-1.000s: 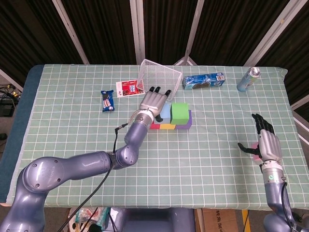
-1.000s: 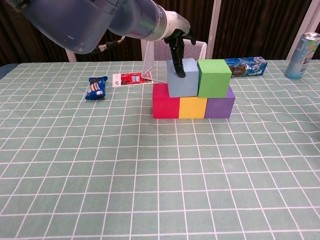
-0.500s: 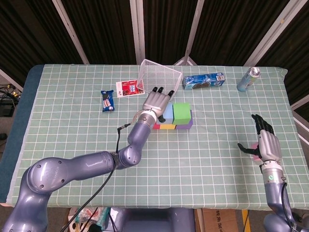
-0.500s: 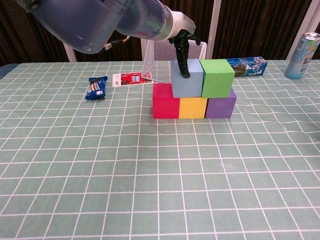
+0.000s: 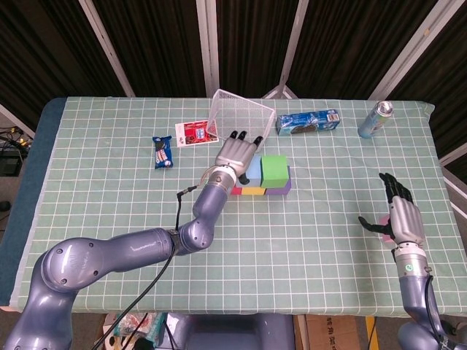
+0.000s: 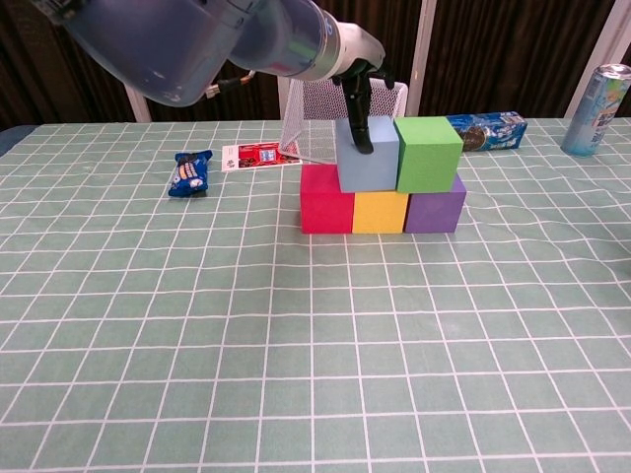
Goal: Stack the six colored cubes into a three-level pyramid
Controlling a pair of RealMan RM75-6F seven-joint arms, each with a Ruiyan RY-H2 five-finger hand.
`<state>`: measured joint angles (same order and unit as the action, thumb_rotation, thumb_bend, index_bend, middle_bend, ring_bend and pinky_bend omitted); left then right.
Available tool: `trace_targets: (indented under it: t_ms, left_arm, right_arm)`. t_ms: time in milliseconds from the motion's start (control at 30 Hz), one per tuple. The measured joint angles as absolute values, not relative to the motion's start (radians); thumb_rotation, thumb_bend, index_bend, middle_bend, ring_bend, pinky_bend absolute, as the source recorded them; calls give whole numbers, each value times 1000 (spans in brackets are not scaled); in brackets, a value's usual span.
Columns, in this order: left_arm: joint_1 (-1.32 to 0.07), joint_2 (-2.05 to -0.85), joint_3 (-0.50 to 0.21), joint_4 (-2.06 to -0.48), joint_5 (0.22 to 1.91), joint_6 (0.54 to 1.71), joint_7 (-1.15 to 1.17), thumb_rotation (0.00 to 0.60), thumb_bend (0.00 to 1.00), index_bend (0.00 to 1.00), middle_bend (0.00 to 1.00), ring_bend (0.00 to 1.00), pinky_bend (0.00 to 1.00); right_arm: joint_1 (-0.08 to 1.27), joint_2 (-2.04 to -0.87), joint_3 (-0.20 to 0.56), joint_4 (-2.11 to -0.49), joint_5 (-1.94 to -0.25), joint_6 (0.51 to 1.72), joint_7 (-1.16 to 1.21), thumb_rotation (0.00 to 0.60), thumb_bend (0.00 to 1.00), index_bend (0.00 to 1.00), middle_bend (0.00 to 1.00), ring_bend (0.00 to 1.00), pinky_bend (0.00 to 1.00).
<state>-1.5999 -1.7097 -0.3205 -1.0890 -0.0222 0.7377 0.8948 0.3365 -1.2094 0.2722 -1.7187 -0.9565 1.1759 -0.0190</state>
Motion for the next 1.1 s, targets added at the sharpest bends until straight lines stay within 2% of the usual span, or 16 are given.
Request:
trace_targets:
  t_ms: [667, 900, 1100]
  left_arm:
    - [-1599, -1718, -321, -1086, -18, 733, 889, 600, 306, 23, 367, 22, 12]
    - [-1599, -1720, -321, -1085, -20, 732, 888, 600, 292, 15, 316, 22, 12]
    - [-1599, -1722, -320, -1084, -16, 731, 888, 600, 257, 0, 200, 22, 12]
  right_arm:
    - [336, -1208, 273, -1720, -955, 1173, -14, 600, 236, 0, 0, 0, 0]
    - [337, -1208, 272, -1721, -955, 1173, -16, 600, 235, 0, 0, 0, 0]
    - [337, -1209, 271, -1721, -956, 1173, -15, 600, 236, 0, 0, 0, 0]
